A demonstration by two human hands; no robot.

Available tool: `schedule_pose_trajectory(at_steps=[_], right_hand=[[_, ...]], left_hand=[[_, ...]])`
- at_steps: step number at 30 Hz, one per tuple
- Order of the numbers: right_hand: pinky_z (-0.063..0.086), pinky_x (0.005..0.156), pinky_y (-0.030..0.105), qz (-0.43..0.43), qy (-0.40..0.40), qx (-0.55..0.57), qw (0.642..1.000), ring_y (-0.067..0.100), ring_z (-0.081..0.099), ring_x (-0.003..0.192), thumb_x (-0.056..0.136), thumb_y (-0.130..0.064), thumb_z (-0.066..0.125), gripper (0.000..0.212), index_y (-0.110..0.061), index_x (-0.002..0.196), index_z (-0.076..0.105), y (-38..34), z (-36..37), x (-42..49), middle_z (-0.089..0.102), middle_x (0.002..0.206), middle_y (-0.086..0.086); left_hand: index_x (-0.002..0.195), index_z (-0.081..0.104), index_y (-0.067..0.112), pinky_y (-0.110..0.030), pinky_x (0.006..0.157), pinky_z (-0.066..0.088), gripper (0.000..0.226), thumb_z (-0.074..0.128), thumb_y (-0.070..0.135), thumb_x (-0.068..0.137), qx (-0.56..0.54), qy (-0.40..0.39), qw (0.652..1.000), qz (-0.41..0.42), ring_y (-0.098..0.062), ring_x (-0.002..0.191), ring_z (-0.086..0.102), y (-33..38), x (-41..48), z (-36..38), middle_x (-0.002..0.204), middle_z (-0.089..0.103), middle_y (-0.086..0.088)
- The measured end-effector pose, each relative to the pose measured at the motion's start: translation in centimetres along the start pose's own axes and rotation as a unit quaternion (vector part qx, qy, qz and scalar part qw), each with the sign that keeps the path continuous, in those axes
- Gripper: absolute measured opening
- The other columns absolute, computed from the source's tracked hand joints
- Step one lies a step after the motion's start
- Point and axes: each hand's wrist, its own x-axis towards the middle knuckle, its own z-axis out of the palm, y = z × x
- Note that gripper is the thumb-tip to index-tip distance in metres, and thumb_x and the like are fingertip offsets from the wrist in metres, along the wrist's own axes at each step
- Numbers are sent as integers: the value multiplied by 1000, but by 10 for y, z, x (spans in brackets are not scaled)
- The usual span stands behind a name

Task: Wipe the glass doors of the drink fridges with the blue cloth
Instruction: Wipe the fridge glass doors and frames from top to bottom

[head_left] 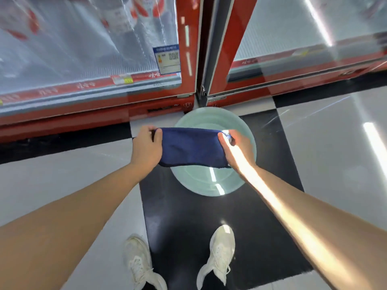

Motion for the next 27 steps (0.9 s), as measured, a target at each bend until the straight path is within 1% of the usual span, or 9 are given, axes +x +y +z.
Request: schedule_pose_trajectory(at_steps=[2, 4, 7, 9, 11, 13, 19, 24, 27], right_hand=[[40, 72, 22, -32, 24, 25, 999, 9, 58, 84, 104, -39, 55, 21, -23, 109, 68, -40, -7, -11, 66, 98, -9], [38, 60, 16, -84, 55, 35, 994, 1, 58, 72, 104, -35, 55, 15, -31, 97, 68, -84, -15, -23, 67, 85, -13], [41, 71, 25, -163, 66, 26, 984, 8, 60, 81, 104, -31, 57, 15, -23, 99, 69, -148, -30, -42, 69, 88, -9], [40, 73, 17, -208, 69, 31, 975, 0, 61, 82, 105, -29, 58, 15, -21, 104, 71, -190, -42, -55, 69, 87, -12], [38, 69, 6, -238, 74, 33, 968, -12, 59, 81, 105, -29, 59, 15, -22, 108, 72, -227, -56, -68, 68, 86, -13], [38, 69, 4, -262, 76, 23, 962, -15, 58, 83, 105, -32, 57, 17, -23, 110, 71, -264, -70, -82, 68, 88, -14], [39, 64, 9, -336, 90, 34, 937, -8, 61, 77, 106, -33, 56, 16, -28, 107, 71, -365, -114, -133, 64, 75, -24], [38, 60, 7, -402, 92, 58, 909, -8, 61, 74, 107, -32, 55, 14, -37, 99, 65, -460, -152, -181, 62, 76, -35], [37, 57, 13, -441, 95, 76, 889, 0, 62, 72, 107, -32, 56, 14, -39, 98, 65, -515, -176, -207, 64, 76, -26]], left_hand=[[109, 54, 19, -29, 77, 37, 10, 49, 27, 108, -19, 37, 999, 28, -20, 90, 56, 26, -4, -30, 96, 61, 1], [107, 52, 24, -30, 76, 39, 6, 49, 29, 108, -40, 76, 995, 41, -17, 84, 56, 53, -8, -64, 88, 58, 10], [105, 51, 26, -27, 74, 35, 8, 49, 33, 107, -55, 127, 989, 58, -21, 84, 55, 90, -15, -114, 84, 56, 9], [105, 52, 26, -28, 73, 35, 9, 49, 34, 107, -68, 149, 984, 71, -22, 84, 55, 115, -19, -149, 88, 60, 1], [107, 53, 28, -30, 71, 37, 9, 49, 36, 107, -78, 167, 979, 85, -17, 83, 56, 139, -24, -183, 91, 61, 5], [108, 53, 32, -30, 63, 40, 10, 48, 40, 107, -88, 178, 975, 99, -8, 81, 58, 164, -32, -218, 89, 60, 11], [102, 54, 41, -29, 54, 43, 9, 48, 47, 105, -111, 219, 959, 142, -8, 72, 64, 235, -67, -316, 81, 66, 9], [93, 56, 44, -4, 56, 39, 16, 57, 33, 105, -138, 290, 927, 195, 16, 76, 59, 305, -97, -398, 78, 62, 20], [93, 57, 44, -10, 59, 40, 15, 58, 34, 104, -153, 316, 911, 218, 11, 78, 59, 345, -110, -446, 79, 63, 20]])
